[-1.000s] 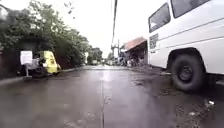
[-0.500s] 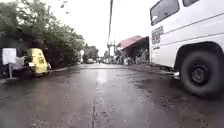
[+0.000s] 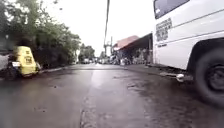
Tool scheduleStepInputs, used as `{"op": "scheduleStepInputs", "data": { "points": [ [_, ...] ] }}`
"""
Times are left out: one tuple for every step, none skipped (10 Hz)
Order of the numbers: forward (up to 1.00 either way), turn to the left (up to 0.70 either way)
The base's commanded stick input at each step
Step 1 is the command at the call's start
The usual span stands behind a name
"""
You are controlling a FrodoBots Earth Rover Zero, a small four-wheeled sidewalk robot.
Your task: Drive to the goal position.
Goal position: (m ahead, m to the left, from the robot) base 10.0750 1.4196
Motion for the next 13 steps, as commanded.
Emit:
{"op": "scheduleStepInputs", "data": {
  "points": [
    [1.0, 0.0],
    [1.0, -0.27],
    [1.0, -0.02],
    [1.0, -0.27],
    [1.0, -0.27],
    [1.0, -0.05],
    [1.0, 0.0],
    [1.0, 0.0],
    [1.0, -0.25],
    [1.0, -0.08],
    [1.0, -0.21],
    [1.0, -0.05],
    [1.0, -0.18]
  ]
}}
